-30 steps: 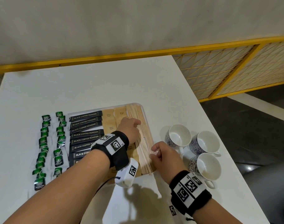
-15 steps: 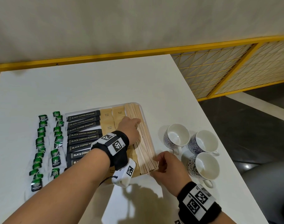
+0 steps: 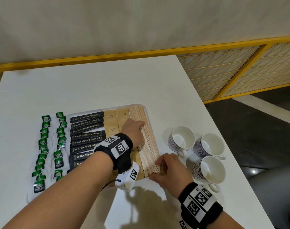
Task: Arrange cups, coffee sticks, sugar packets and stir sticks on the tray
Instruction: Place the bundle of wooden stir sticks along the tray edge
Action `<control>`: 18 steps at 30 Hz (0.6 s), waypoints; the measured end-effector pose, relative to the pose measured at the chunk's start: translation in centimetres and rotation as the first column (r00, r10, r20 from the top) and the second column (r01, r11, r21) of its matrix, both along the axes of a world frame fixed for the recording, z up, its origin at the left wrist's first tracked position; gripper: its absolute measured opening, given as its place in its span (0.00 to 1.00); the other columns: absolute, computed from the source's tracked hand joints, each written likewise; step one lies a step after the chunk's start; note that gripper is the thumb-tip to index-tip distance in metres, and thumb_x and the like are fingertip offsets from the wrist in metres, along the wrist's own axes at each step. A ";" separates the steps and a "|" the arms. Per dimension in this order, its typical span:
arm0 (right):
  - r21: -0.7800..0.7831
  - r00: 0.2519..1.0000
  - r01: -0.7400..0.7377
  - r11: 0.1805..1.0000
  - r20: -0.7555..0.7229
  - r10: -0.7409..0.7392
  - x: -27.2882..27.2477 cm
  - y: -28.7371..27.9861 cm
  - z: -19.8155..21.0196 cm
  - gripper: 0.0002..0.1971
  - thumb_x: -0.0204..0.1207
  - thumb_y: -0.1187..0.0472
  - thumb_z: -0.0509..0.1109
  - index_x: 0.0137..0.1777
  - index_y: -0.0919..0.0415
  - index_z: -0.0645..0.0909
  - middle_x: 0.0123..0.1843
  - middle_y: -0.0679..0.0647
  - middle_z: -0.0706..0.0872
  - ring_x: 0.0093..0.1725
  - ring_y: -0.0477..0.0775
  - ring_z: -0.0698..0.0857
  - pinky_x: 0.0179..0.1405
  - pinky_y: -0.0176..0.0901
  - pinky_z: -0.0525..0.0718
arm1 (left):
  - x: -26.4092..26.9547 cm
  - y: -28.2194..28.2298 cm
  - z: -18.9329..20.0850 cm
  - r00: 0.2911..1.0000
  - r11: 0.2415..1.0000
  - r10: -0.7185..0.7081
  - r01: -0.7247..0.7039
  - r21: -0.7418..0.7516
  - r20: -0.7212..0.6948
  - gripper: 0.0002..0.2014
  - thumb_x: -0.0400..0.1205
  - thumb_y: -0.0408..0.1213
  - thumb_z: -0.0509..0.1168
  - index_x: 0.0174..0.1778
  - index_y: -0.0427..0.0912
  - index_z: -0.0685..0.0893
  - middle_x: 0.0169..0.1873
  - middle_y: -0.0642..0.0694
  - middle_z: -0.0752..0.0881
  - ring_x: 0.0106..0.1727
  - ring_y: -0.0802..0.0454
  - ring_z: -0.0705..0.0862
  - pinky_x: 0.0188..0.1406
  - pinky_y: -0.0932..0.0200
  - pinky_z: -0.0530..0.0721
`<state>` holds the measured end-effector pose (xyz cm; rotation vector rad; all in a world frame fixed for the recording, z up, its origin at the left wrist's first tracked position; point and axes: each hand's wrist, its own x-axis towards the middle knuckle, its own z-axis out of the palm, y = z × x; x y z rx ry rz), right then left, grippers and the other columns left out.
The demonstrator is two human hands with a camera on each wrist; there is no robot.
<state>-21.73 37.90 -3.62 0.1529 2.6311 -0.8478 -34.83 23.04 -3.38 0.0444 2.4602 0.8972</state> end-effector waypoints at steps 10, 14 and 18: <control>-0.232 0.998 0.062 0.971 0.043 -0.054 0.5 1.8 -0.9 0.14 0.67 0.59 0.76 0.44 0.38 0.77 0.42 0.48 0.82 0.37 0.47 0.83 0.45 0.44 0.86 | 0.0 0.1 0.1 1.000 1.000 -0.013 0.014 0.014 -0.010 0.27 0.81 0.24 0.52 0.74 0.48 0.75 0.64 0.39 0.70 0.65 0.45 0.74 0.69 0.60 0.73; -0.314 0.992 0.127 0.941 0.062 -0.113 0.3 2.1 -1.2 0.15 0.70 0.66 0.73 0.38 0.41 0.78 0.44 0.49 0.86 0.36 0.47 0.83 0.40 0.42 0.86 | 0.1 0.1 0.2 1.000 1.000 -0.012 0.012 0.011 -0.012 0.26 0.81 0.24 0.52 0.73 0.47 0.77 0.63 0.41 0.71 0.65 0.46 0.75 0.68 0.64 0.72; -0.342 0.989 0.146 0.928 0.060 -0.133 0.1 2.1 -1.4 0.16 0.70 0.65 0.75 0.35 0.40 0.78 0.41 0.47 0.87 0.35 0.44 0.83 0.40 0.39 0.84 | 0.1 0.2 0.1 1.000 1.000 0.007 -0.007 0.029 0.007 0.25 0.82 0.24 0.53 0.73 0.46 0.77 0.65 0.40 0.70 0.66 0.46 0.74 0.69 0.62 0.72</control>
